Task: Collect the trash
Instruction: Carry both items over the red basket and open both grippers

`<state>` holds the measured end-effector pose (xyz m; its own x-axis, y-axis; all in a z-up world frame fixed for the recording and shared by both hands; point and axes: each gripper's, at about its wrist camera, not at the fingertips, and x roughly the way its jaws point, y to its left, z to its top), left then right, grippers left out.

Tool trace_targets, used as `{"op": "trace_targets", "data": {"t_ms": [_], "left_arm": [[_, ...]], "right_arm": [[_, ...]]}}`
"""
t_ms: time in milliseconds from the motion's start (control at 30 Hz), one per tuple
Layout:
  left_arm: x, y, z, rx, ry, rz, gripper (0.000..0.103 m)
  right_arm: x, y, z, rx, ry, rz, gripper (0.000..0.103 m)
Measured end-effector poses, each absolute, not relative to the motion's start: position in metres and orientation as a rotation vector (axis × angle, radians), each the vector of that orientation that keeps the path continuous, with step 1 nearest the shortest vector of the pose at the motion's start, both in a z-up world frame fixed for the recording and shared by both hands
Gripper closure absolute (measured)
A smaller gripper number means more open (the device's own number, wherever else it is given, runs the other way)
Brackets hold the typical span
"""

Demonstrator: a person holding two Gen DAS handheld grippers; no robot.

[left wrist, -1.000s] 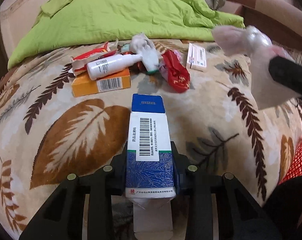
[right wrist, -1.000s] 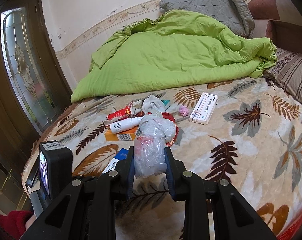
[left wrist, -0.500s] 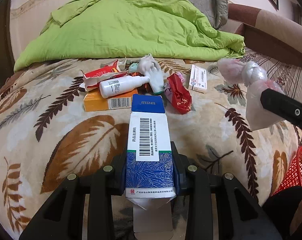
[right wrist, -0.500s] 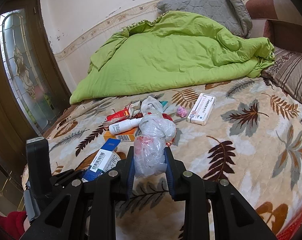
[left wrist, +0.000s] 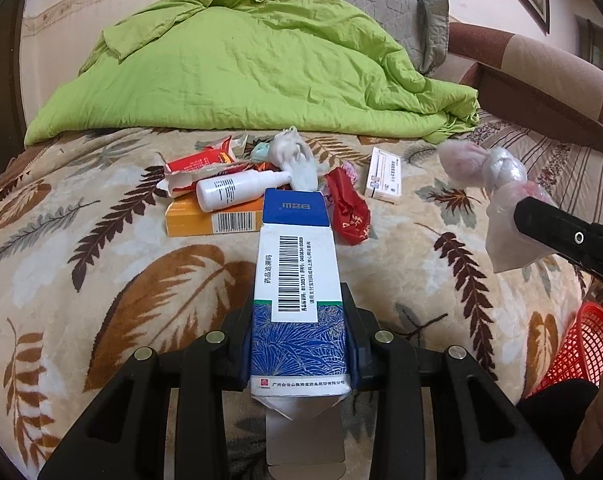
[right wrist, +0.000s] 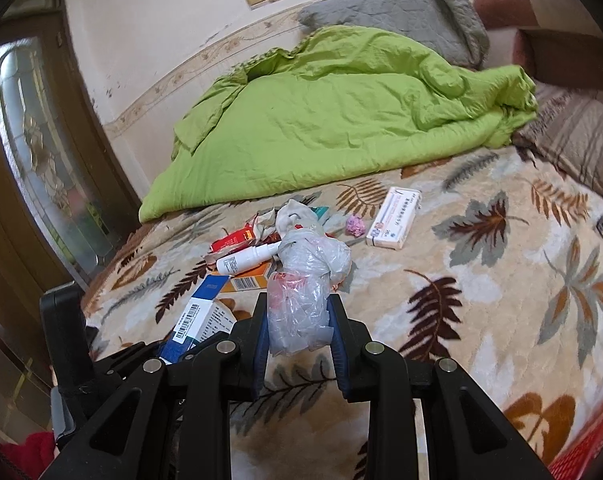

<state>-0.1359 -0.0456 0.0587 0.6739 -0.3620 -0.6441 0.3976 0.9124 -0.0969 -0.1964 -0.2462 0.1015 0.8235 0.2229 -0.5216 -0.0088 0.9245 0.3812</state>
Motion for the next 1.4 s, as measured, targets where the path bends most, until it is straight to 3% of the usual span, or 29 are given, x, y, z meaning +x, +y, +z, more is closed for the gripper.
{"op": "trace_targets", "data": {"t_ms": [367,567,833,933,1000,1100,1267,1400], "left_arm": [[-0.183,-0.103,0.106,0.134,0.663,-0.702,0.07],[-0.231,-0.183,0.132,0.176,0.699,-0.99,0.07],[-0.294,-0.304,0.118,0.271,0.843,-1.265,0.07],[-0.303,-0.333,0.108,0.294,0.895,-1.318,0.069],[-0.306,-0.341,0.104,0.288,0.919,-1.305,0.057],[-0.302,-0.335,0.106,0.252,0.916,-1.294,0.049],[-0.283,-0.304,0.115,0.181,0.897,-1.211,0.035],[-0.265,-0.26,0.119,0.146,0.84,-1.078,0.033]], "right_arm": [[-0.294,-0.307,0.128,0.506,0.574,0.027,0.074],[-0.378,-0.381,0.132,0.579,0.557,-0.22,0.074],[-0.449,-0.449,0.107,0.663,0.587,-0.469,0.071],[-0.458,-0.464,0.1,0.678,0.614,-0.526,0.062],[-0.463,-0.469,0.098,0.67,0.624,-0.544,0.046],[-0.463,-0.47,0.102,0.636,0.614,-0.559,0.036],[-0.448,-0.462,0.108,0.604,0.619,-0.547,0.031],[-0.424,-0.439,0.116,0.547,0.622,-0.477,0.024]]}}
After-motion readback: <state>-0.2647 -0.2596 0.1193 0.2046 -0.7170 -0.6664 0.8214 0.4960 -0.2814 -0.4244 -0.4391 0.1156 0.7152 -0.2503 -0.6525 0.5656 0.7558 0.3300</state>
